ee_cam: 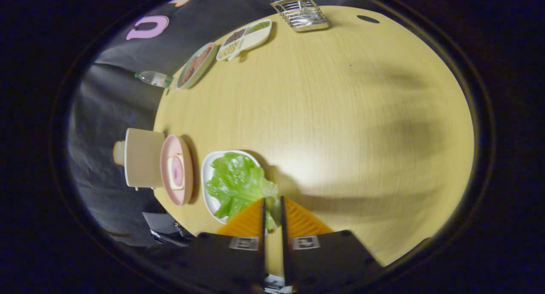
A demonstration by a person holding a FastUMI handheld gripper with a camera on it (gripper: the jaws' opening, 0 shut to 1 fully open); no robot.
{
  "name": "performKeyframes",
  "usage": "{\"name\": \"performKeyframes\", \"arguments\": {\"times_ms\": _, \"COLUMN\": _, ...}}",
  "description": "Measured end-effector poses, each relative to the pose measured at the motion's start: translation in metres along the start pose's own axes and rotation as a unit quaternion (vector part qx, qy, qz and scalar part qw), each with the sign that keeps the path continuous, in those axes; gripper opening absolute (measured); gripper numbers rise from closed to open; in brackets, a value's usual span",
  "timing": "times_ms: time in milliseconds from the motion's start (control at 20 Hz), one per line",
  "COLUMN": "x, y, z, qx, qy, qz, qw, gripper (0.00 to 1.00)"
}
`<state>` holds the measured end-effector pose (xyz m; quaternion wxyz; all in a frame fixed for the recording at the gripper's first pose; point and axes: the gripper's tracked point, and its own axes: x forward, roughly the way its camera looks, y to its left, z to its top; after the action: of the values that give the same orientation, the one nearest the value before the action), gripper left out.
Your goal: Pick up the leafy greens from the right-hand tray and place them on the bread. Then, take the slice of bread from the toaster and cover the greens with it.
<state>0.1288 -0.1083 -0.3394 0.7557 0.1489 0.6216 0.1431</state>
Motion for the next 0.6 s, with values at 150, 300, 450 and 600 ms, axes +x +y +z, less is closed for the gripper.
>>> {"name": "performKeyframes", "arguments": {"times_ms": 150, "x": -0.008, "y": 0.0, "z": 0.005, "qx": 0.011, "qy": -0.012, "qz": 0.001, "qw": 1.0, "gripper": 0.06}}
{"name": "performKeyframes", "arguments": {"times_ms": 300, "x": -0.019, "y": 0.006, "z": 0.007, "qx": 0.01, "qy": -0.029, "qz": 0.01, "qw": 0.999, "gripper": 0.03}}
{"name": "performKeyframes", "arguments": {"times_ms": 450, "x": -0.036, "y": 0.021, "z": 0.008, "qx": 0.017, "qy": -0.046, "qz": 0.024, "qw": 0.999, "gripper": 0.03}}
{"name": "performKeyframes", "arguments": {"times_ms": 600, "x": -0.054, "y": 0.048, "z": 0.003, "qx": 0.026, "qy": -0.056, "qz": 0.056, "qw": 0.997, "gripper": 0.03}}
